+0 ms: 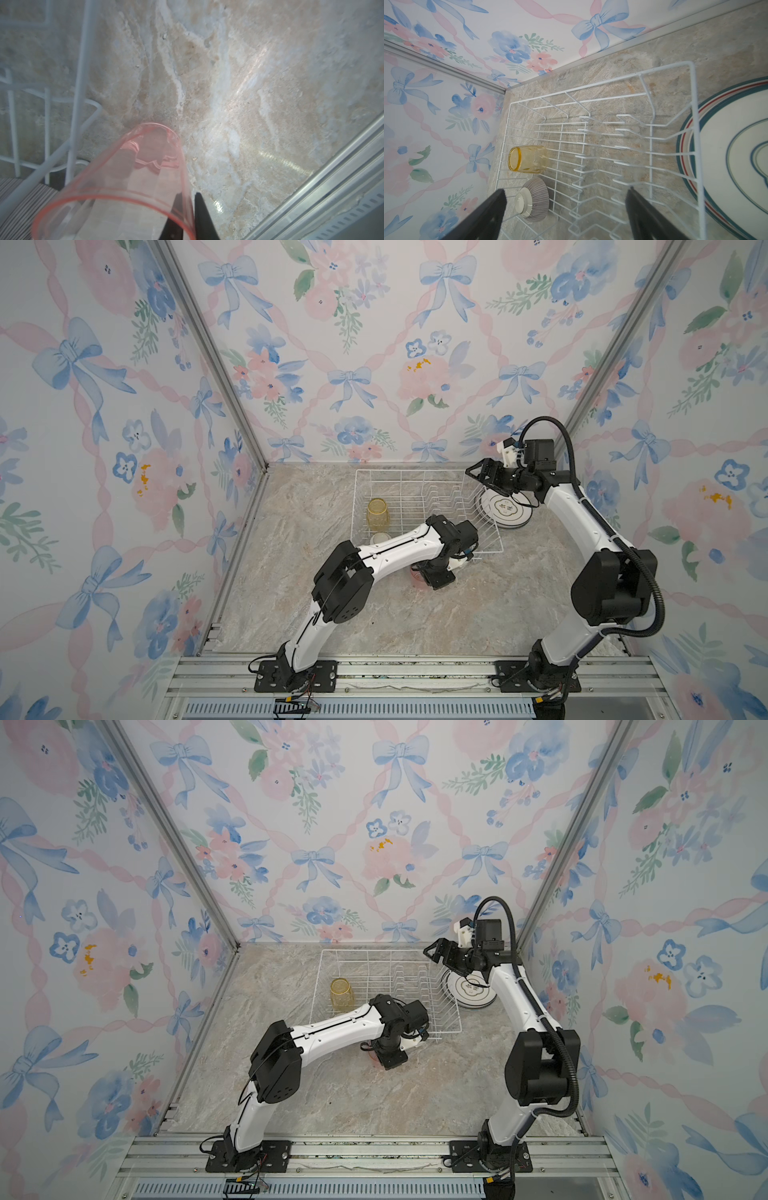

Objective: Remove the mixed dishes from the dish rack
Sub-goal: 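Carry the pink glass with the left gripper down onto the table nearer the robot, then open the left gripper and raise it back over the rack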

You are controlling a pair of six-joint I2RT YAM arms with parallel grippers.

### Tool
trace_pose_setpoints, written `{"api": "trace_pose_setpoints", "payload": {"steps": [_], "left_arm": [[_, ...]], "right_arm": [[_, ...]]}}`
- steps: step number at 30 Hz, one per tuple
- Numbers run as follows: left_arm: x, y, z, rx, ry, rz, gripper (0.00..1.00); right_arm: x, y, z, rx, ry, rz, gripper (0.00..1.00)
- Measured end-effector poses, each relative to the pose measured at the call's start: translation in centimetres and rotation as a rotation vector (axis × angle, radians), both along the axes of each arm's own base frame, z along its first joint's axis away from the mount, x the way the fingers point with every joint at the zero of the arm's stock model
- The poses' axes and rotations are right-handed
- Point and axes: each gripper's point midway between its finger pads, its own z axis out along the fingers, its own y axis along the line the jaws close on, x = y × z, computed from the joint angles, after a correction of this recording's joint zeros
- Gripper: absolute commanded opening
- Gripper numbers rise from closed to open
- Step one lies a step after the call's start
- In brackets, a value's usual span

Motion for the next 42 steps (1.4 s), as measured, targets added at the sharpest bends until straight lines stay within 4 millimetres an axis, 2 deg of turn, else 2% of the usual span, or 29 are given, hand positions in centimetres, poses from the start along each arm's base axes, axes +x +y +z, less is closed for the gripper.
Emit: {"api": "trace_pose_setpoints", "payload": {"steps": [3,9,16,22,29,32,34,36,39,42], "left_arm": [[-0.1,-0.1,0.0,-0.005,0.008,-0.004,0.24],[-0.2,-0.2,0.0,-0.009,0.013,-0.001,0.46],[0.2,-0.5,1.1,-0.043,-0.021,0.009,0.48],[0.8,-1.3,5.1,-0.137,-0.081,0.015,0.49],[2.3,-1.9,12.8,-0.334,-0.187,0.078,0.49],[5.0,-0.4,16.4,-0.441,-0.256,0.202,0.49],[7.7,1.9,18.4,-0.521,-0.321,0.33,0.52],[9.9,4.9,19.4,-0.586,-0.377,0.468,0.54],[12.0,9.9,19.4,-0.679,-0.434,0.678,0.61],[12.8,14.2,18.3,-0.766,-0.457,0.856,0.62]], "right_arm": [[0.0,0.0,-0.1,0.0,0.002,0.0,0.92],[-0.1,-0.3,-0.5,-0.001,0.01,-0.006,0.92],[-0.1,-0.3,-0.5,-0.001,0.013,-0.005,0.92],[-0.1,-0.3,-0.5,-0.004,0.011,-0.004,0.92],[-0.3,-0.3,-1.0,-0.05,0.01,0.007,0.92],[-0.9,0.6,-1.3,-0.119,0.006,0.039,0.92],[-1.5,2.6,-1.2,-0.179,-0.006,0.096,0.93],[-2.1,5.2,-1.1,-0.233,-0.025,0.17,0.96],[-3.1,9.5,-1.6,-0.299,-0.051,0.283,0.97],[-4.5,13.1,-2.9,-0.353,-0.053,0.381,0.97]]}}
